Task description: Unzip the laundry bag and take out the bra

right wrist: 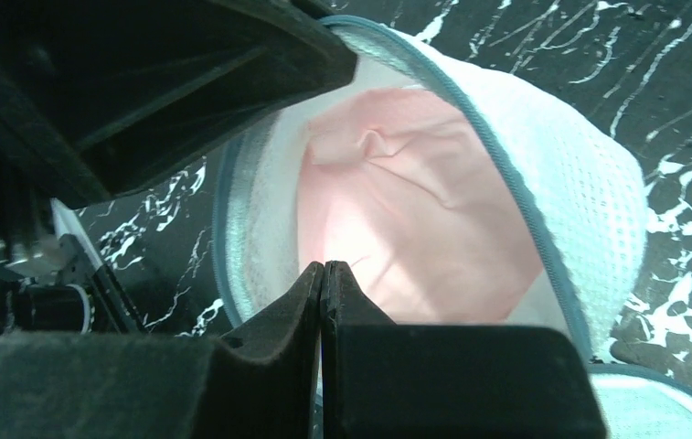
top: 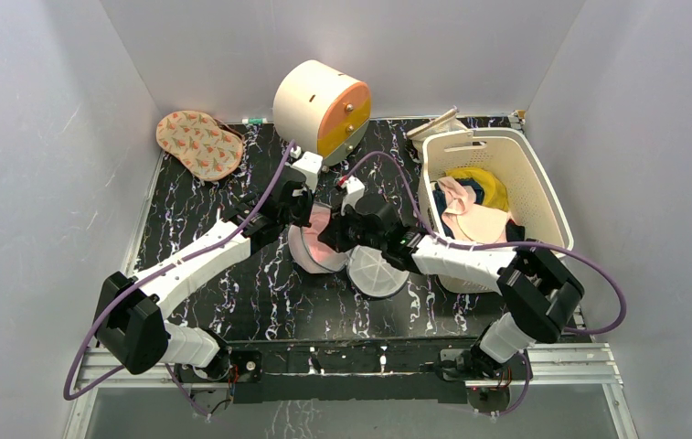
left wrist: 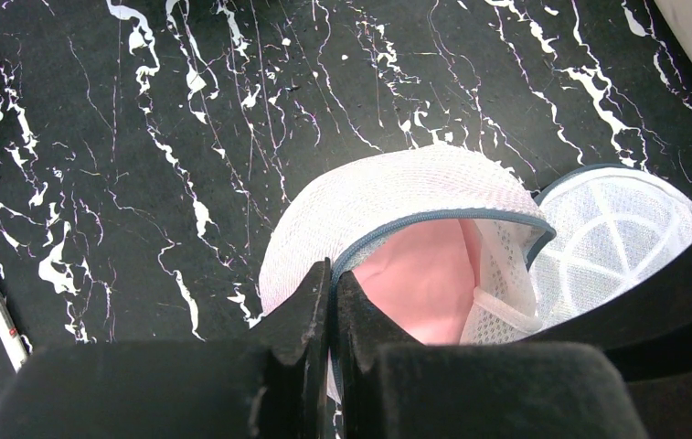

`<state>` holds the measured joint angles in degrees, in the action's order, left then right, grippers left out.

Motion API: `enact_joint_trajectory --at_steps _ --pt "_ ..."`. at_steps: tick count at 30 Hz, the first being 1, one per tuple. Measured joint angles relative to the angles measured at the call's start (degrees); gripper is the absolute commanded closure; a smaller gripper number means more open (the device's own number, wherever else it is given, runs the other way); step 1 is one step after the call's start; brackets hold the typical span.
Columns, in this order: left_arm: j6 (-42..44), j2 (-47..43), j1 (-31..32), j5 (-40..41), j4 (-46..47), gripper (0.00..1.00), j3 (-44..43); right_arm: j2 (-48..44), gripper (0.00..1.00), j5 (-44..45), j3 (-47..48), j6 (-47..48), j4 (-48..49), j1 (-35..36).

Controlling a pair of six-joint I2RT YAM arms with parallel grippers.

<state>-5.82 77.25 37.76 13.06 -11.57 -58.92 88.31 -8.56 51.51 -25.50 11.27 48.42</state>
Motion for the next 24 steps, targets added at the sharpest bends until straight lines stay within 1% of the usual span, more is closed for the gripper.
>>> enact_joint_trajectory --at_steps 2,3,5,9,12,17,22,24 --pt "0.0 0.0 -0.02 0.0 0.0 1.0 0.0 -0.04 1.0 1.64 0.0 -0.07 -0.79 0.0" --pt "0.0 0.0 -0.04 0.0 0.0 1.0 0.0 -0.02 0.98 2.36 0.0 -0.09 -1.05 0.0" --pt "0.0 0.0 -0.04 0.0 0.0 1.0 0.0 0.13 0.9 2.86 0.0 -0.09 -1.11 0.0" --pt "0.0 0.0 -0.04 -0.04 0.0 1.0 0.0 3.3 0.83 1.92 1.36 0.26 -0.94 -0.02" --pt "-0.02 0.0 -0.04 -0.28 0.0 1.0 0.0 7.1 0.7 0.5 2.6 0.24 -0.37 0.0" --pt "-0.28 0.0 -0.07 -0.66 0.02 1.0 0.0 10.36 0.56 -2.36 2.6 -0.22 1.57 0.13" --pt "-0.48 0.0 -0.07 -1.09 0.0 1.0 0.0 12.52 0.41 -3.15 3.13 0.2 3.61 0.68" --pt "-0.63 0.0 -0.07 -1.51 0.0 1.0 0.0 13.99 0.37 -2.91 3.45 0.57 3.74 1.03"
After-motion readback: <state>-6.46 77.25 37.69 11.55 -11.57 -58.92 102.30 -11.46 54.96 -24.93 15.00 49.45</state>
